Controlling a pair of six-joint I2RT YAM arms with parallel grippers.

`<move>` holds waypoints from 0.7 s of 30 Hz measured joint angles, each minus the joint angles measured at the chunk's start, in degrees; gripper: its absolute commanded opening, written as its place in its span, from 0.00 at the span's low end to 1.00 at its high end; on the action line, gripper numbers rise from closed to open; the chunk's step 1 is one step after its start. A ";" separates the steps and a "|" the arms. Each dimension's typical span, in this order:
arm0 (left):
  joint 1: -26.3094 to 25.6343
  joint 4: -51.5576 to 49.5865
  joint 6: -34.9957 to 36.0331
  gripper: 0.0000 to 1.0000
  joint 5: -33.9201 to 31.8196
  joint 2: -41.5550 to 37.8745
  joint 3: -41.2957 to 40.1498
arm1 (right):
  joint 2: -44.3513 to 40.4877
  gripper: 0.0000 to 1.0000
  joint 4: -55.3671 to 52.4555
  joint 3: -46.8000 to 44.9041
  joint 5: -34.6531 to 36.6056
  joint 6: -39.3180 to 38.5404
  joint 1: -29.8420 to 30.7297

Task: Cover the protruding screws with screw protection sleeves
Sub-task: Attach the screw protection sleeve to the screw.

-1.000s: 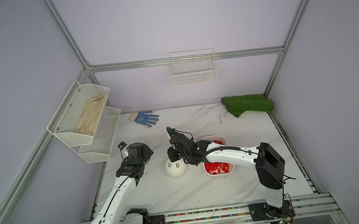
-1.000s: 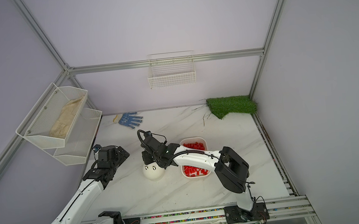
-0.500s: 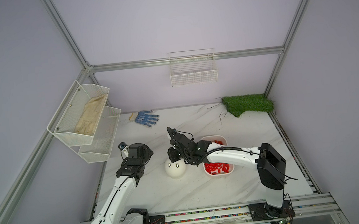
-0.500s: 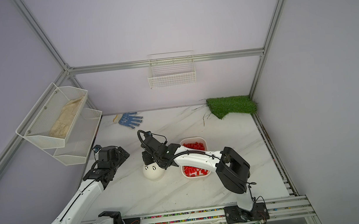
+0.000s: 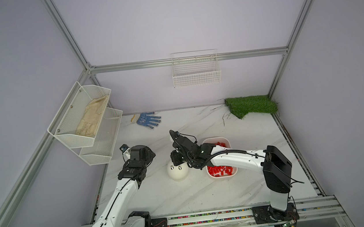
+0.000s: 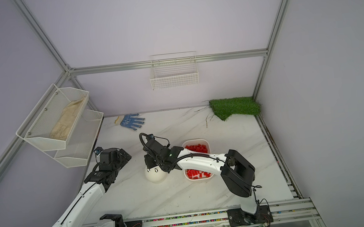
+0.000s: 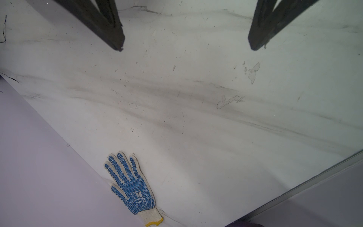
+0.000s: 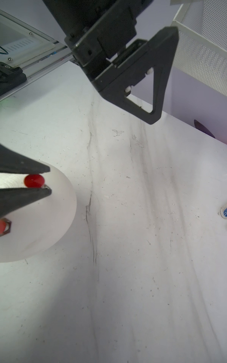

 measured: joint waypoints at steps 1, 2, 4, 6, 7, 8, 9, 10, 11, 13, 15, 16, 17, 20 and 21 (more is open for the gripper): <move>0.00 0.00 0.00 1.00 -0.02 0.00 0.00 | 0.00 0.17 -0.02 0.00 0.00 0.00 0.02; 0.00 0.00 0.00 1.00 -0.02 0.00 0.00 | 0.00 0.18 -0.02 0.00 0.00 0.00 0.02; 0.00 0.00 0.00 1.00 -0.02 -0.04 0.00 | 0.00 0.18 -0.04 0.00 -0.07 0.00 0.09; 0.00 0.00 0.00 1.00 -0.02 -0.17 0.00 | 0.00 0.18 -0.31 0.00 -0.26 0.02 0.13; 0.00 0.00 0.00 1.00 -0.02 -0.22 0.00 | 0.00 0.18 -0.46 0.00 -0.39 0.02 0.13; 0.00 0.00 0.00 1.00 -0.02 -0.24 0.00 | 0.02 0.18 -0.63 0.00 -0.42 0.02 0.13; 0.00 0.00 0.00 1.00 -0.02 -0.26 -0.02 | 0.02 0.18 -0.79 0.00 -0.48 0.02 0.13; 0.00 0.00 0.00 1.00 -0.02 -0.28 -0.04 | 0.02 0.18 -0.94 0.00 -0.50 0.02 0.13; 0.00 0.00 0.00 1.00 -0.02 -0.28 -0.09 | 0.02 0.19 -1.11 0.00 -0.59 0.02 0.13; 0.00 0.00 0.02 1.00 -0.02 -0.31 -0.13 | 0.02 0.21 -1.33 0.00 -0.70 0.00 0.15; 0.00 0.00 0.00 1.00 -0.02 -0.28 -0.15 | 0.04 0.25 -1.46 0.00 -0.87 0.07 0.15; 0.00 0.00 0.00 1.00 -0.02 -0.31 -0.15 | 0.04 0.27 -1.60 0.00 -0.90 0.15 0.17; 0.00 0.00 0.00 1.00 -0.02 -0.31 -0.15 | 0.04 0.29 -1.70 0.00 -0.92 0.15 0.20; 0.00 0.00 0.00 1.00 -0.02 -0.31 -0.15 | 0.04 0.31 -1.77 0.00 -0.90 0.22 0.31; 0.00 0.00 0.00 1.00 -0.02 -0.31 -0.15 | 0.02 0.31 -1.75 0.00 -0.90 0.22 0.33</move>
